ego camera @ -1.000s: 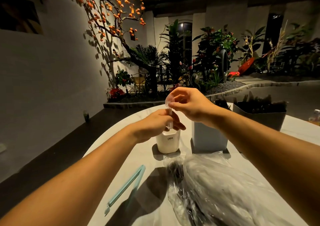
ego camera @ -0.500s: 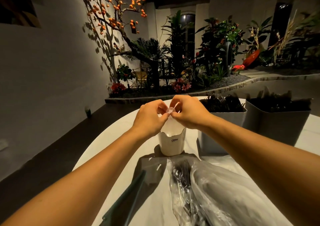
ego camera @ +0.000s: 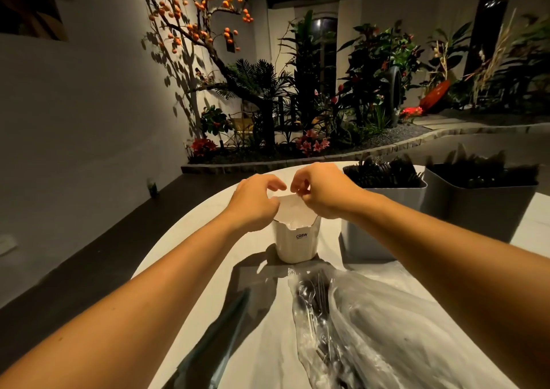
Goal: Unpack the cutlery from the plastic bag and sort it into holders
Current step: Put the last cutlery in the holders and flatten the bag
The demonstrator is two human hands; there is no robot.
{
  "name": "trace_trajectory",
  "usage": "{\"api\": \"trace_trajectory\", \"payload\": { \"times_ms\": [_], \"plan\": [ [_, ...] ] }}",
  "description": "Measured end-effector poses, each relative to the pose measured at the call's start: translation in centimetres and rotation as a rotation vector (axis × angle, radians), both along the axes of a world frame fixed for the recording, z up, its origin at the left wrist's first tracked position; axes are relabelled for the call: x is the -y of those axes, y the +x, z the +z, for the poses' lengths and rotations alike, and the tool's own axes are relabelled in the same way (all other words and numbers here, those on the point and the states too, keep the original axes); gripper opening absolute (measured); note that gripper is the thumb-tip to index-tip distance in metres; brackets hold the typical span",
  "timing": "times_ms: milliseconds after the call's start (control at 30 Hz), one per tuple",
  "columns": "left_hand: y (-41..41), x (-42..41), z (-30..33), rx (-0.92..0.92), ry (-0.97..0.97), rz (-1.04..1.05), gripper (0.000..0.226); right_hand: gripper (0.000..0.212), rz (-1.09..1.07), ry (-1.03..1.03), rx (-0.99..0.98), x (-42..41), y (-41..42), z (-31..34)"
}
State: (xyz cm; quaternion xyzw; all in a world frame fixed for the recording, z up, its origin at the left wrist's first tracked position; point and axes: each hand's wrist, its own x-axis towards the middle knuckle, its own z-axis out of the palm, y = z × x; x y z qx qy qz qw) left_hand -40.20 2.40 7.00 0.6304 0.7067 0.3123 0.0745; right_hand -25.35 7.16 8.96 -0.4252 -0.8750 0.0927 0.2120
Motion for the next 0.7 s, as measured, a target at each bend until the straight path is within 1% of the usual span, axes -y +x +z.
{"api": "trace_trajectory", "payload": {
  "times_ms": [100,133,300,400,467,533,600,633,700],
  "plan": [
    [1.2,1.6,0.9,0.064,0.065,-0.004,0.04,0.02,0.01,-0.015,-0.044,1.5,1.1,0.8],
    [1.7,2.2,1.1,0.085,0.076,-0.013,0.039,0.019,0.014,-0.014,-0.048,2.2,1.5,1.0],
    [5.1,5.6,0.8,0.189,0.108,-0.095,0.017,0.018,-0.008,-0.061,-0.067,5.9,4.9,1.5],
    [7.7,7.9,0.2,0.14,0.067,-0.108,0.01,0.018,-0.033,-0.166,-0.087,8.6,7.9,1.7],
    [9.3,9.5,-0.5,0.056,-0.015,-0.083,0.016,0.02,-0.037,-0.292,-0.065,10.6,9.8,1.7],
    [10.7,10.8,-1.5,-0.048,-0.088,-0.025,0.027,0.024,-0.019,-0.454,-0.009,12.4,11.5,1.2],
    [11.6,11.9,-3.0,-0.102,-0.126,0.054,0.038,0.024,-0.013,-0.573,0.11,13.8,12.5,-0.1],
    [11.8,12.3,-3.7,-0.104,-0.141,0.092,0.044,0.024,-0.016,-0.58,0.186,14.3,12.8,-0.8],
    [12.3,13.0,-5.3,-0.09,-0.189,0.153,0.056,0.025,-0.003,-0.529,0.319,14.9,13.3,-2.8]
  ]
}}
